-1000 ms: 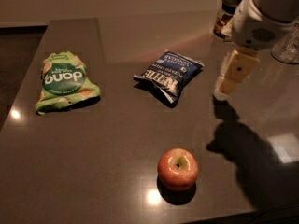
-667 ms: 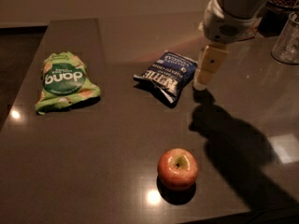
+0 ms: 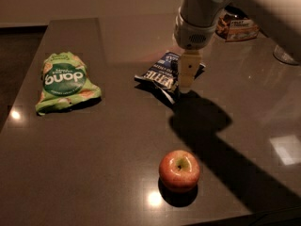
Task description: Pick blue chip bag
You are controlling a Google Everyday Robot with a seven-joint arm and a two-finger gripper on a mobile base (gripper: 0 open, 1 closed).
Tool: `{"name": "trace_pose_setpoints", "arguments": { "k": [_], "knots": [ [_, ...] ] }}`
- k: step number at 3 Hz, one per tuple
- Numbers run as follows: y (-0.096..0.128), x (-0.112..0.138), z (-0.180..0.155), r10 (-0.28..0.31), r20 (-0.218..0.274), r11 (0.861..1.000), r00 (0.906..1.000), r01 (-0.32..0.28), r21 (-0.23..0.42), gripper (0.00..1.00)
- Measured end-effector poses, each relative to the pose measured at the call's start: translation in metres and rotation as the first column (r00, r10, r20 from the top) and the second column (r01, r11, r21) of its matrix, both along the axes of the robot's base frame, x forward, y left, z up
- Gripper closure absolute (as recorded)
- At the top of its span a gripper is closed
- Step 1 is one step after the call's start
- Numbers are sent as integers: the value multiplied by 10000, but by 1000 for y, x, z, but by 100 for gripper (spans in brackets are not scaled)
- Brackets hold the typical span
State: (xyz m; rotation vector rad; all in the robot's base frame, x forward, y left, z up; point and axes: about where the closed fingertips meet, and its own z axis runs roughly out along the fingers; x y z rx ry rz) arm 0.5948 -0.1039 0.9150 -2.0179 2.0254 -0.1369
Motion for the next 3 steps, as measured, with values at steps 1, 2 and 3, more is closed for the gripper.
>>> {"name": "trace_pose_setpoints", "arguments": {
  "k": [1,2,3],
  "knots": [
    [12,13,-29,978,-564,9925,9936,-1015,-678,0],
    [19,19,-42,1465,-861,9839,9855,-1542,-903,0],
    [26,23,-53,2177,-1261,9648,9678,-2330,-1222,18]
  ]
}}
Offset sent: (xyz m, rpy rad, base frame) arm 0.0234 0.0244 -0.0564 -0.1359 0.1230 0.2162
